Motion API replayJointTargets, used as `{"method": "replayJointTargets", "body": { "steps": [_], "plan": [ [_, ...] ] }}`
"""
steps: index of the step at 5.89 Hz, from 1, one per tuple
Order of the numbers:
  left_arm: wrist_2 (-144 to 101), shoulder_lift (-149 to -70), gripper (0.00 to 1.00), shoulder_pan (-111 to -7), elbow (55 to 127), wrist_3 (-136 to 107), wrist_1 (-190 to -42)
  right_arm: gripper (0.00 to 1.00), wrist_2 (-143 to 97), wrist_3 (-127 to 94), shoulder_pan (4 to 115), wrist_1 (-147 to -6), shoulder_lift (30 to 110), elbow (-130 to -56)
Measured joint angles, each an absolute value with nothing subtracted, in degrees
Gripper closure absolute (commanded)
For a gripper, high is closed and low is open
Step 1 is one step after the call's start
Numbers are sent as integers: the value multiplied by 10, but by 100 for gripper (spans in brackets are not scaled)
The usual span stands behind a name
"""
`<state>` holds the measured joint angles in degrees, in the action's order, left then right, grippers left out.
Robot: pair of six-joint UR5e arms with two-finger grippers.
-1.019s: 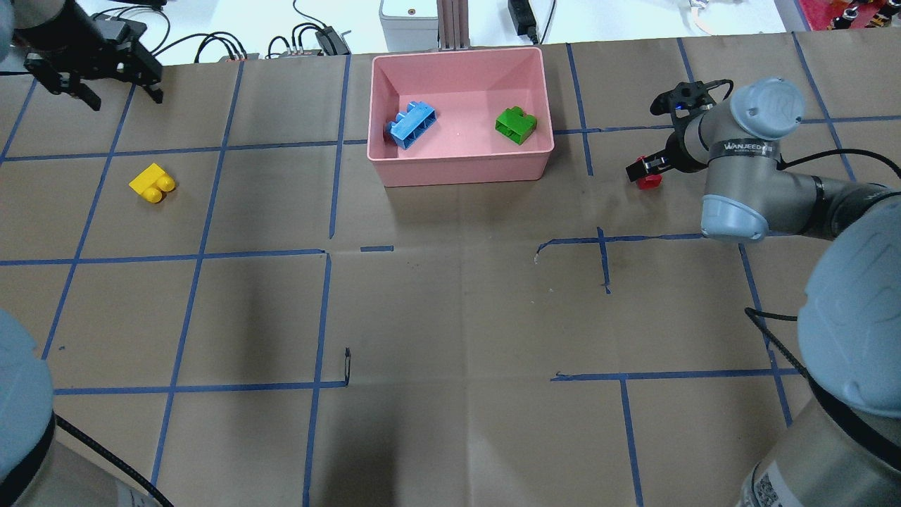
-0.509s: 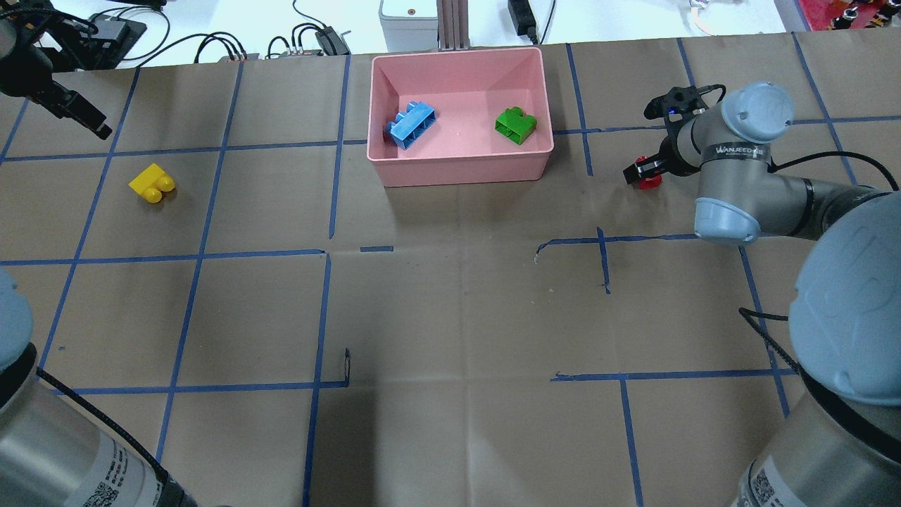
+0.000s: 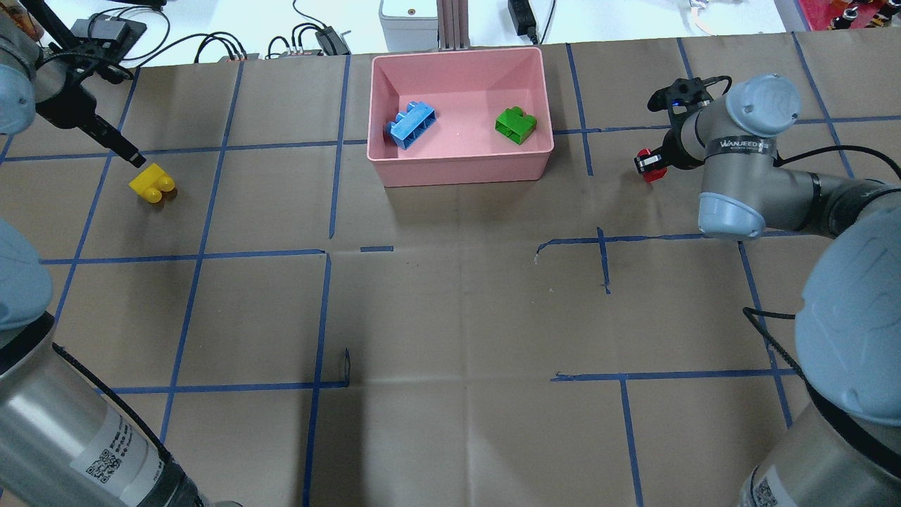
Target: Put all blocks into box
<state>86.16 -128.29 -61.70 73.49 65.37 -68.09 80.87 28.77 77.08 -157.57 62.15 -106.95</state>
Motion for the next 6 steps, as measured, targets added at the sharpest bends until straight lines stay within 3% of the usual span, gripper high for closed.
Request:
{"method": "replayJointTargets", "body": {
  "steps": [2, 3, 4, 5, 6],
  "plan": [
    [855, -1325, 1, -613, 740, 652, -665, 94, 802, 284, 792, -1424, 677, -989],
    [855, -1333, 8, -609, 750, 652, -654, 94, 800, 257, 838, -1365, 686, -933],
    [857, -1334, 15, -607, 759, 652, -641, 93, 799, 192, 891, -1350, 675, -896],
    [857, -1333, 37, -606, 762, 653, -635, 87, 798, 118, 944, -1369, 642, -863],
    [856, -1330, 54, -606, 762, 653, -633, 27, 797, 73, 988, -1412, 590, -822]
  ]
}}
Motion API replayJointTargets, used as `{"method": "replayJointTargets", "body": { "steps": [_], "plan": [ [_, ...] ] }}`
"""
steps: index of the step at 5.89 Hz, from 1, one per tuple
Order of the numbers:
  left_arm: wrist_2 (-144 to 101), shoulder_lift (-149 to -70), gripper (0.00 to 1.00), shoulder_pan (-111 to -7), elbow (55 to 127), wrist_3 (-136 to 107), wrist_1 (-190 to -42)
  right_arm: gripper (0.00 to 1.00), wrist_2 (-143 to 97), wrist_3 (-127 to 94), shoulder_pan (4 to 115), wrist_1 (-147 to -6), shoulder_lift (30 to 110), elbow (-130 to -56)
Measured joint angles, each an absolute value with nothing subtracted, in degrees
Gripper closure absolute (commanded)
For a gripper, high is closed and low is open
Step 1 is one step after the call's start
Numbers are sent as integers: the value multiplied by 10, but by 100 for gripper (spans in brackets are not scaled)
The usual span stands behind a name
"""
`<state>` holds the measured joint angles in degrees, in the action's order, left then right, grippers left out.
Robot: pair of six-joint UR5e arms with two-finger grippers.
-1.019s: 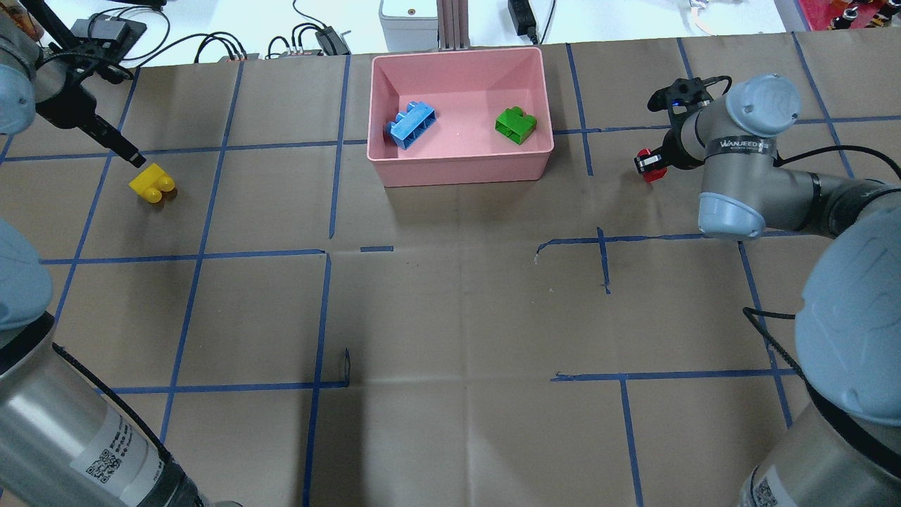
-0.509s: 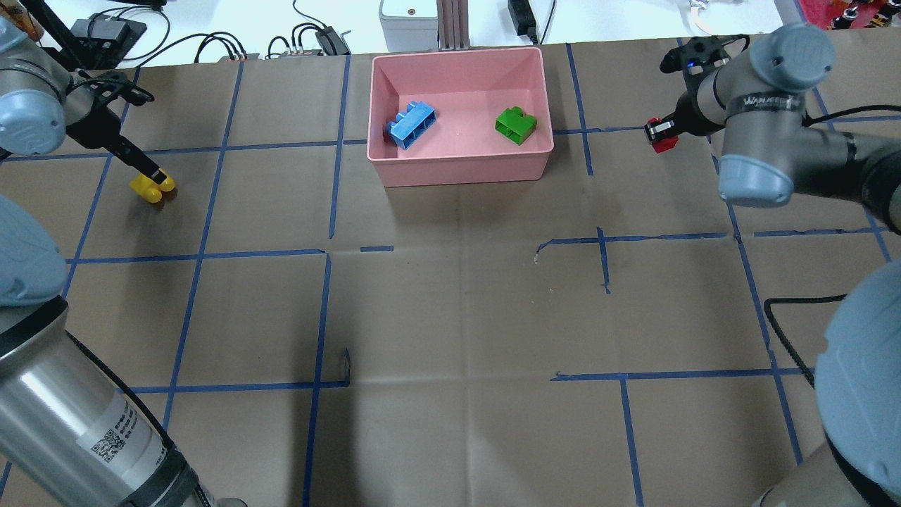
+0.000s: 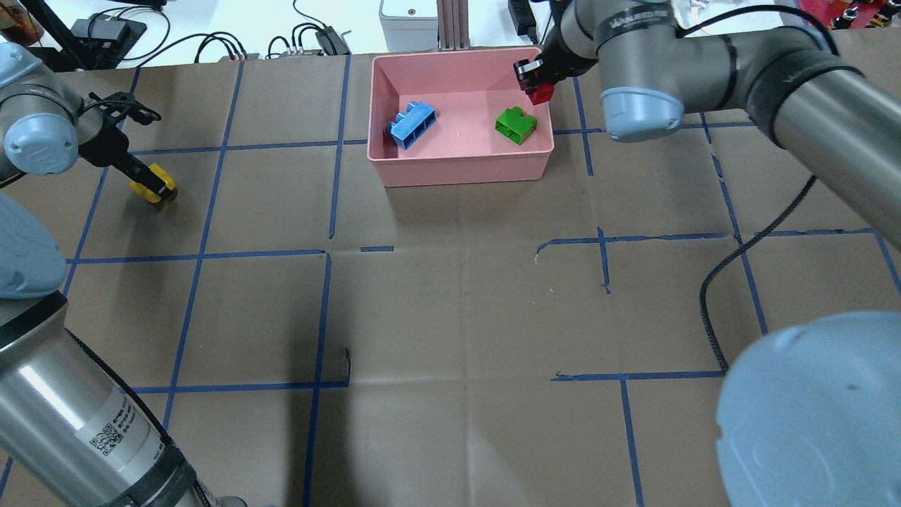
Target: Put all blocks into box
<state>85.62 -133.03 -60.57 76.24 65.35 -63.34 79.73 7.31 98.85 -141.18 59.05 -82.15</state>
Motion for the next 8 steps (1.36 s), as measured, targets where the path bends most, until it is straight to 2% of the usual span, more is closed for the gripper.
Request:
{"method": "replayJointTargets", "body": {
  "steps": [1, 2, 3, 5, 8],
  "plan": [
    [857, -1329, 65, -606, 762, 656, -633, 0, 800, 59, 1017, -1444, 550, -780],
    [858, -1328, 80, -606, 761, 658, -632, 0, 805, 59, 1028, -1452, 535, -756],
    [860, -1328, 90, -606, 758, 659, -632, 0, 808, 61, 1031, -1426, 532, -750],
    [869, -1313, 91, -606, 742, 654, -635, 0, 827, 65, 1026, -1280, 553, -745],
    [897, -1212, 91, -613, 680, 508, -777, 0, 901, 56, 1018, -1035, 679, -748]
  ]
}}
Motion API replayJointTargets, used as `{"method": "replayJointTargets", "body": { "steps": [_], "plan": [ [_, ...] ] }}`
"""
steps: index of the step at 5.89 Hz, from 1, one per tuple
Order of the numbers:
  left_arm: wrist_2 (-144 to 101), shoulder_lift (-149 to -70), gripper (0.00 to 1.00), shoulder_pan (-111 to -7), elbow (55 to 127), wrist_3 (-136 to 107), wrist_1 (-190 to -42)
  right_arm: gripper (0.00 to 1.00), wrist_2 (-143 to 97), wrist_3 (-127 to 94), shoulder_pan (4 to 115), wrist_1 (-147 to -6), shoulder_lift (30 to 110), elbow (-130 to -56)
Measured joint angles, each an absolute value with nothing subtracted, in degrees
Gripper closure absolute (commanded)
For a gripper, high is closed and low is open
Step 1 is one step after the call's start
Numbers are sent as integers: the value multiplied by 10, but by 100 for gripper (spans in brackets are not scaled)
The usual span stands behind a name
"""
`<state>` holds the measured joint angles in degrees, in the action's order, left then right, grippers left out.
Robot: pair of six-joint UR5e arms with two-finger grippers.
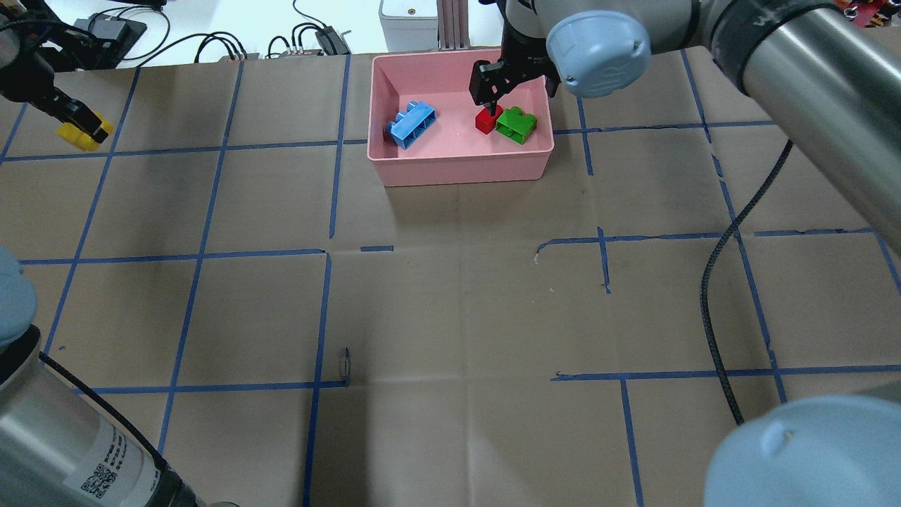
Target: Put all blocks into box
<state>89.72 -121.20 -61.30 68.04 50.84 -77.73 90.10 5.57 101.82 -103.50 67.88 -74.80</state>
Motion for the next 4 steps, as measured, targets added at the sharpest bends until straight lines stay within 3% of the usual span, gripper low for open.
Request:
{"method": "replayJointTargets", "body": {
  "steps": [2, 4],
  "plan": [
    [893, -1169, 91, -658, 657, 324, -871, 4, 913, 43, 1014, -912, 773, -749],
    [845, -1180, 91, -775, 642, 79, -876, 2, 914, -3, 1004, -860, 829, -807]
  ]
}}
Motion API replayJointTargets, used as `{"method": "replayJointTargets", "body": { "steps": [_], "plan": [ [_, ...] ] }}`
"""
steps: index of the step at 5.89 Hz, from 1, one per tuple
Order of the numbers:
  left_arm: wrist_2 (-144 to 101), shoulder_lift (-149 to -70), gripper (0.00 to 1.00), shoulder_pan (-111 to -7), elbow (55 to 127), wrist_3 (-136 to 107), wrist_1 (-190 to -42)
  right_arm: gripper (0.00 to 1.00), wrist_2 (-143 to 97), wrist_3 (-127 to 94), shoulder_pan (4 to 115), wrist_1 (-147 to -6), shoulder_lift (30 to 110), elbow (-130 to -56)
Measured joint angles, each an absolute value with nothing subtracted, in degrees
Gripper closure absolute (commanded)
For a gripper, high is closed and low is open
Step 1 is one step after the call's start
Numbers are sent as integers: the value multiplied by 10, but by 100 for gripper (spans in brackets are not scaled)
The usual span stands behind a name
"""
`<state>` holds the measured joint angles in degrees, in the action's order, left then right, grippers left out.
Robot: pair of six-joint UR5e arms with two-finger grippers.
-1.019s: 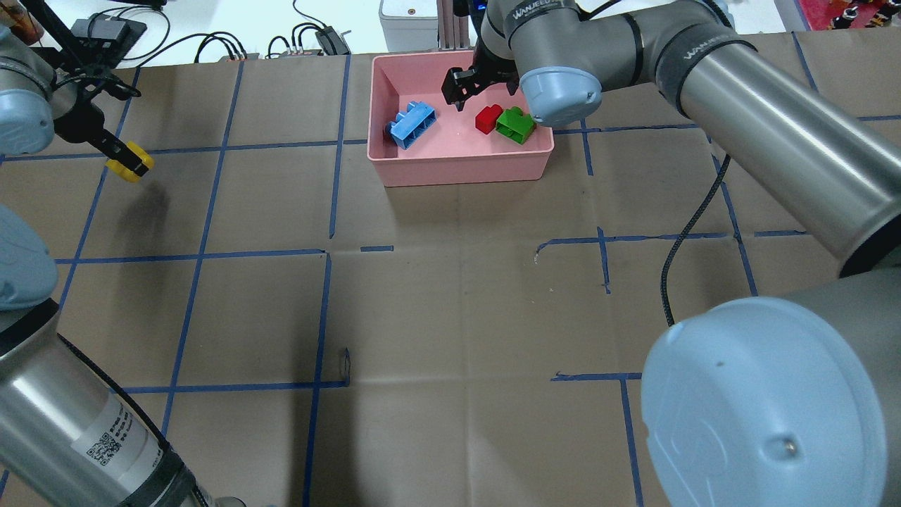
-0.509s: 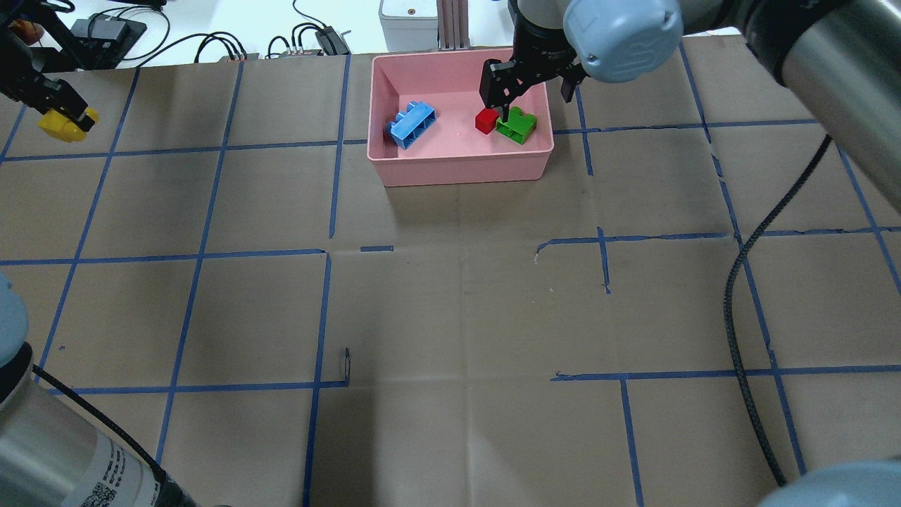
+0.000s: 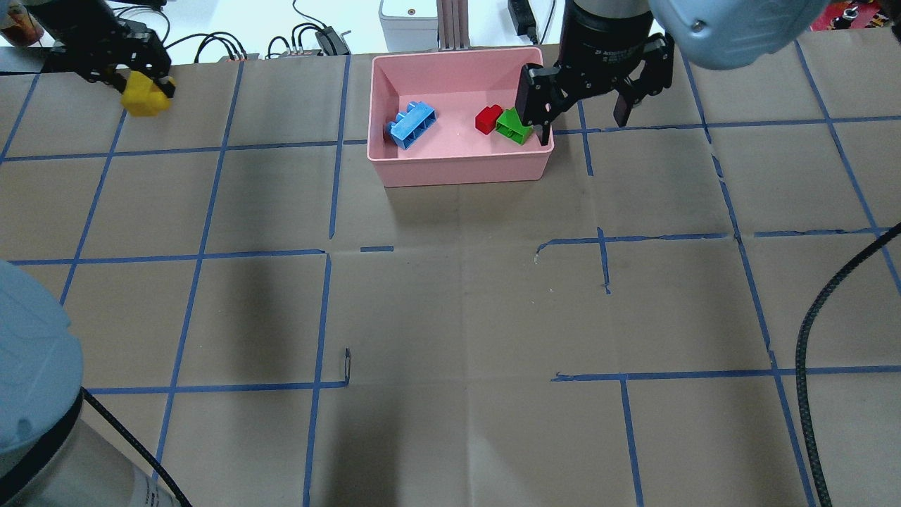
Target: Put all blocks into box
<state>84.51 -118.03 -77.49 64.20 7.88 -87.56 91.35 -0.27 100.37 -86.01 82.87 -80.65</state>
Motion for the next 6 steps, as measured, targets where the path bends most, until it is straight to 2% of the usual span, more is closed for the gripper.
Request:
{"method": "replayJointTargets", "body": {
  "steps": [3, 4, 5, 6],
  "plan": [
    [802, -1279, 91, -953, 577, -212, -775, 1, 906, -6, 941, -923, 908, -945],
    [816, -1324, 77, -983, 571, -253, -715, 0, 905, 0, 923, -929, 920, -961],
    [832, -1352, 24, -999, 571, -266, -681, 0, 905, 6, 914, -931, 923, -965],
    [842, -1360, 2, -1005, 574, -269, -670, 0, 905, 7, 913, -932, 924, -965]
  ]
}}
